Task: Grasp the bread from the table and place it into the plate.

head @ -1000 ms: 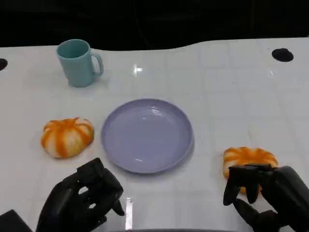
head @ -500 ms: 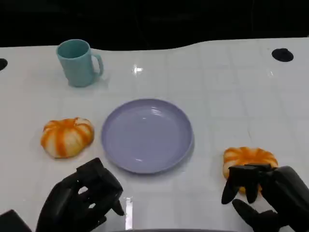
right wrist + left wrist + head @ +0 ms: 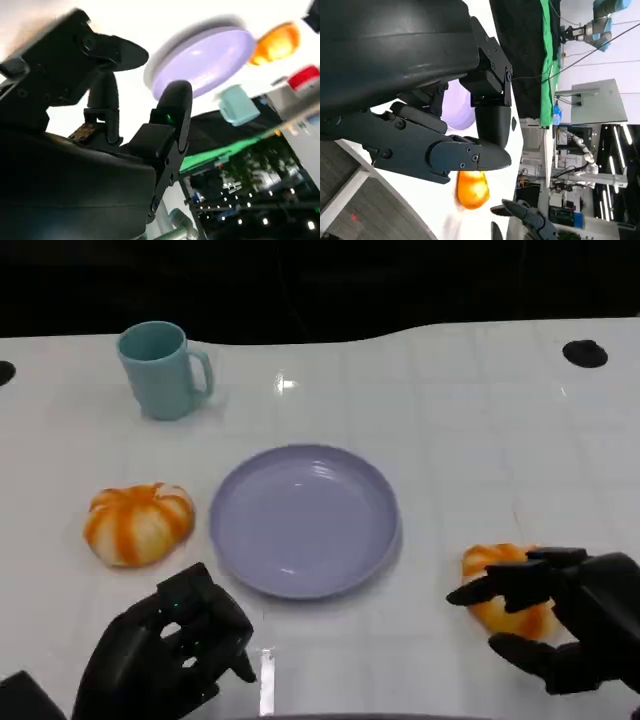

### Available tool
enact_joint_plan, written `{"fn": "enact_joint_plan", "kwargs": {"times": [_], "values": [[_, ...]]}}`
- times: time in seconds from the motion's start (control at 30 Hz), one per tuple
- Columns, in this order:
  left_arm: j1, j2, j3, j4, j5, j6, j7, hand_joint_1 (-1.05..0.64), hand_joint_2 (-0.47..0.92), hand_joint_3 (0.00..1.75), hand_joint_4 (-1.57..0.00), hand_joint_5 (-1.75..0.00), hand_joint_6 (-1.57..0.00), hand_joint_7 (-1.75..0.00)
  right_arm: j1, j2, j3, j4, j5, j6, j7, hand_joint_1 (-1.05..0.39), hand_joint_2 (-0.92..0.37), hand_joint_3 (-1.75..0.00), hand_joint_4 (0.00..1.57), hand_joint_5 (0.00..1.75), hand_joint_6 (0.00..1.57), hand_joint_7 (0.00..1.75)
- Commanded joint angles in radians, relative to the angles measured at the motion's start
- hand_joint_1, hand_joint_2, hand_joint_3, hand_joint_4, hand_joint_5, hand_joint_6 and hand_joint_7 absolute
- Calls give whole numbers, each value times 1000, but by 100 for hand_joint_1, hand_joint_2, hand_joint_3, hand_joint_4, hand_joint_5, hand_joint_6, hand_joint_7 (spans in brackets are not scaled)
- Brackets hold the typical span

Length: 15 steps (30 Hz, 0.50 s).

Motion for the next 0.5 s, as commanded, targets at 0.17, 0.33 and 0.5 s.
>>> {"fn": "enact_joint_plan", "kwargs": {"times": [0.17,0.33,0.5], "values": [[-2,12,10,0,-8,4,-2,-54,92,33,-66,-175,-58,-153,38,-75,-47,-199,-94,153,105,-41,-79,-6,30,34,46,0],[-3,12,8,-1,-7,9,0,-54,92,32,-66,-175,-58,-153,57,-78,-43,-297,-174,252,162,-43,-78,-2,17,31,33,0],[-5,9,7,2,-5,7,3,-56,92,31,-66,-175,-58,-153,54,-75,-17,-321,-273,315,192,-49,-78,0,6,39,27,0]]}}
